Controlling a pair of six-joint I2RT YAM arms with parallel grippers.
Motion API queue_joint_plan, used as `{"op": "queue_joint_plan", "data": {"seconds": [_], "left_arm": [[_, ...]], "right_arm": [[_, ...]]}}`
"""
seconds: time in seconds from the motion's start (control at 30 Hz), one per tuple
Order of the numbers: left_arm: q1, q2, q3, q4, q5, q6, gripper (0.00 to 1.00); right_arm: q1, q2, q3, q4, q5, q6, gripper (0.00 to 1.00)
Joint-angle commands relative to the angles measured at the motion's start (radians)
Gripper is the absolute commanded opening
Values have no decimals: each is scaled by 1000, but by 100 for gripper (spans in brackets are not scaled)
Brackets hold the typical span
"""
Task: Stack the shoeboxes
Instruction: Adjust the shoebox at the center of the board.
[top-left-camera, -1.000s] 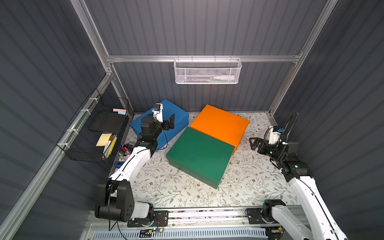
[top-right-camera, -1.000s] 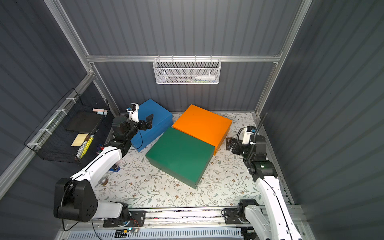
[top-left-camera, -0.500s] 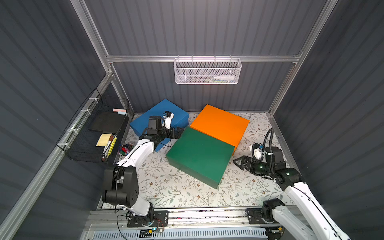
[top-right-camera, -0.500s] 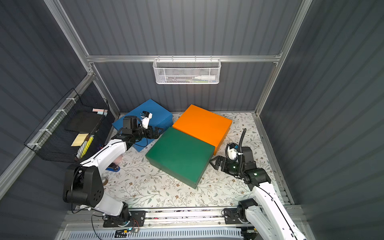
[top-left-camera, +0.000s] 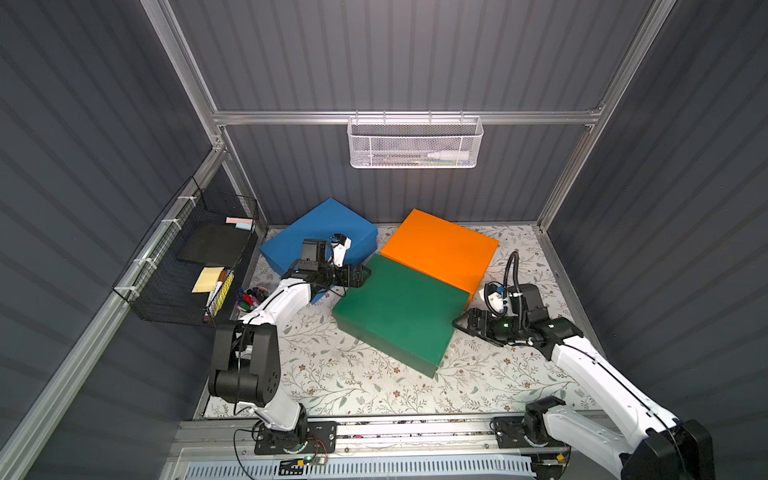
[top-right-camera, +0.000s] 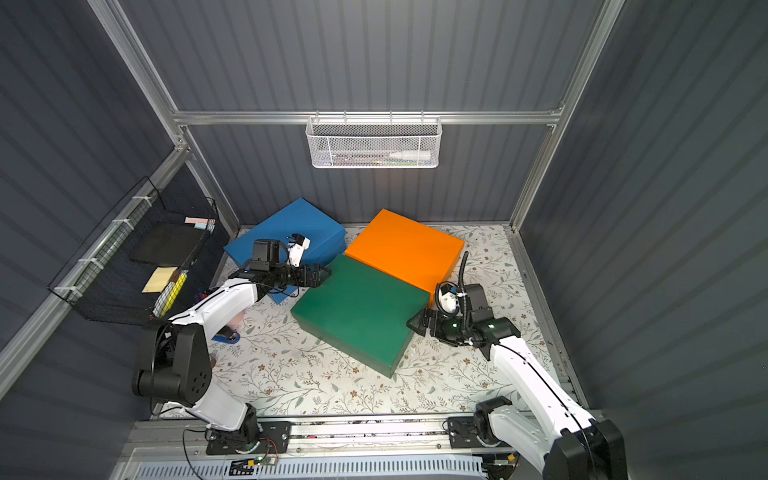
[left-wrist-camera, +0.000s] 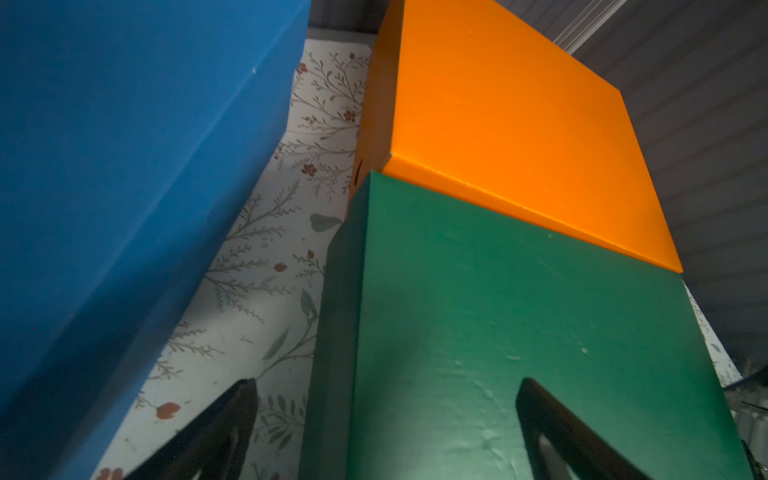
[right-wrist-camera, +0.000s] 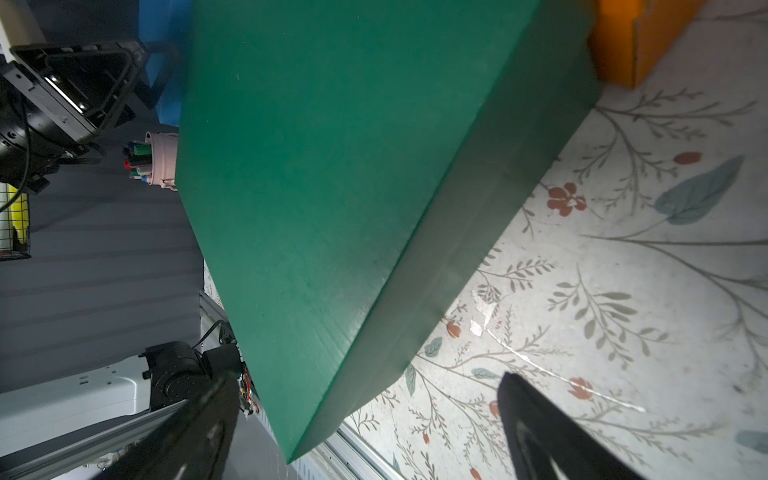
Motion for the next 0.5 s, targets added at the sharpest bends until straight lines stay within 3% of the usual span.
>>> {"op": "queue_joint_plan", "data": {"seconds": [0.0, 0.3, 0.47], "left_arm": [[-26, -10, -30, -56, 51, -28, 100], [-117, -36, -42, -139, 4, -52, 100], [-160, -115, -98, -137, 46, -119, 100]], "right_arm": [[4, 17, 29, 65, -16, -1, 99], [4, 122, 86, 48, -15, -29, 99], [2, 124, 93, 22, 51, -37, 99]]}}
